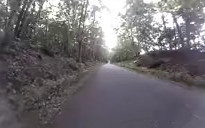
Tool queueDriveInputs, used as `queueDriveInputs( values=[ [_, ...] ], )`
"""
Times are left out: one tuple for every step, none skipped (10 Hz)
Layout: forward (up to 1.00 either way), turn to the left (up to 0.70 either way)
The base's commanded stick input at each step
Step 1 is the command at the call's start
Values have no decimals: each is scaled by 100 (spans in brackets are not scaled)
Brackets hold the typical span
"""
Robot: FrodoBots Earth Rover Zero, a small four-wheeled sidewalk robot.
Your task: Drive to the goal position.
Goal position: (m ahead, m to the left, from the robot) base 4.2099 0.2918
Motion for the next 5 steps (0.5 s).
queueDriveInputs(
  values=[
    [70, 20],
    [70, 9],
    [70, 1],
    [70, -1],
    [70, -1]
  ],
)
